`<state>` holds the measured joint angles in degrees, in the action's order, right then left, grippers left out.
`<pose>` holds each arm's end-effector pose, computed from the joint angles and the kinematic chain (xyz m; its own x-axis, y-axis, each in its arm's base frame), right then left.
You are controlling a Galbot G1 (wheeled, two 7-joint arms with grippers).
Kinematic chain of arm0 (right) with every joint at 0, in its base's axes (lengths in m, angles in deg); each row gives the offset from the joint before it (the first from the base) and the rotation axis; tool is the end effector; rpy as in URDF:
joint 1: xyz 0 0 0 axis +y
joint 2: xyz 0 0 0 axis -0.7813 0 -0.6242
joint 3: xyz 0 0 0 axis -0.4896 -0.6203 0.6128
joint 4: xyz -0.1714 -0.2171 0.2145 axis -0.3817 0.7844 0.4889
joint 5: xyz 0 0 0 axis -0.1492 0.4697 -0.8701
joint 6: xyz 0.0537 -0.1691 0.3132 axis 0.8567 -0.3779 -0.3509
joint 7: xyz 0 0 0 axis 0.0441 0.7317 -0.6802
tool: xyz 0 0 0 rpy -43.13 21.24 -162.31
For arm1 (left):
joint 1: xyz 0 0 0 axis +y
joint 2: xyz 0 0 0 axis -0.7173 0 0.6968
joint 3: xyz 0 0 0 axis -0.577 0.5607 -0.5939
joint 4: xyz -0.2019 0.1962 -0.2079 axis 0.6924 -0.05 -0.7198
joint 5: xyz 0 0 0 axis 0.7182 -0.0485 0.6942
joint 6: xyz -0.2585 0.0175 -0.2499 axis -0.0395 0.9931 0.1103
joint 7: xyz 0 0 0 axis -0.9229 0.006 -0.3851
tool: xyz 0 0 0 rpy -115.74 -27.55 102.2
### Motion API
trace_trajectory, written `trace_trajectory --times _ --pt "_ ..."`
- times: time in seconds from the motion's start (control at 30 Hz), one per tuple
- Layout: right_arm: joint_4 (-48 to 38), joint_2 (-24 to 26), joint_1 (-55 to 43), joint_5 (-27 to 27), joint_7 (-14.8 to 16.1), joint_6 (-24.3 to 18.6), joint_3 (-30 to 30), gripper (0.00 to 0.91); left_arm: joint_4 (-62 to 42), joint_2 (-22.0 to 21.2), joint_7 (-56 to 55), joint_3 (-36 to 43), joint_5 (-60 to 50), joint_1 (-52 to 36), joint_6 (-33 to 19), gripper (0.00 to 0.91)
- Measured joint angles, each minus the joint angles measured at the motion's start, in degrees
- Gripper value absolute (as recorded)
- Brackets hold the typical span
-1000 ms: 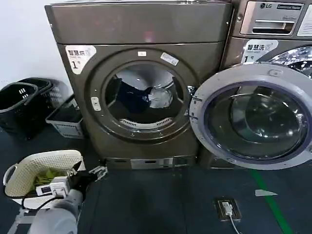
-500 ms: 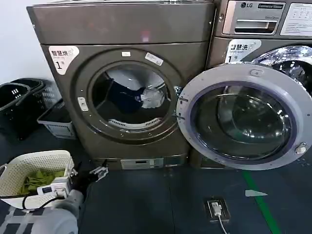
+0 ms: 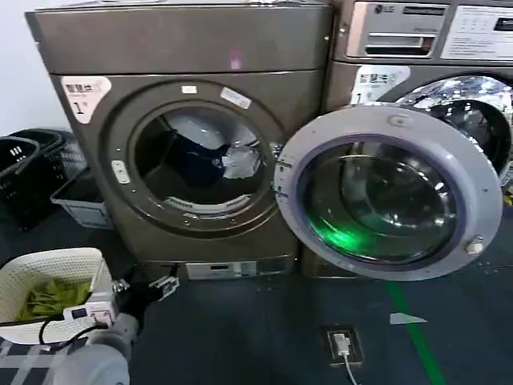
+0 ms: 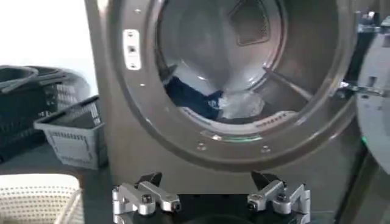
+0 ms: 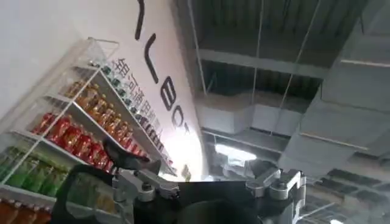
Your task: Grasp the clothes from the dryer.
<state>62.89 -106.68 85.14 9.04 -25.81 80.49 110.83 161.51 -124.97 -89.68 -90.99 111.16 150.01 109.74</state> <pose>-0.1035 -0.4181 0.0697 -0.3602 0.7431 -0.5639 0.9191 0.1790 -0.3511 0.2385 0.0310 -0.1782 -0.9393 -0.0264 0.3421 -0.0316 0.9995 -0.0097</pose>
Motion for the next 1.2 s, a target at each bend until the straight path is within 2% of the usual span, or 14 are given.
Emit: trace_trajectory --times 1.2 --pt "-0.3 -0.5 0.9 -0.8 0.4 -3.1 1.3 0.907 -0.7 0.5 2.4 3.4 -3.5 -1.8 -2.5 0.907"
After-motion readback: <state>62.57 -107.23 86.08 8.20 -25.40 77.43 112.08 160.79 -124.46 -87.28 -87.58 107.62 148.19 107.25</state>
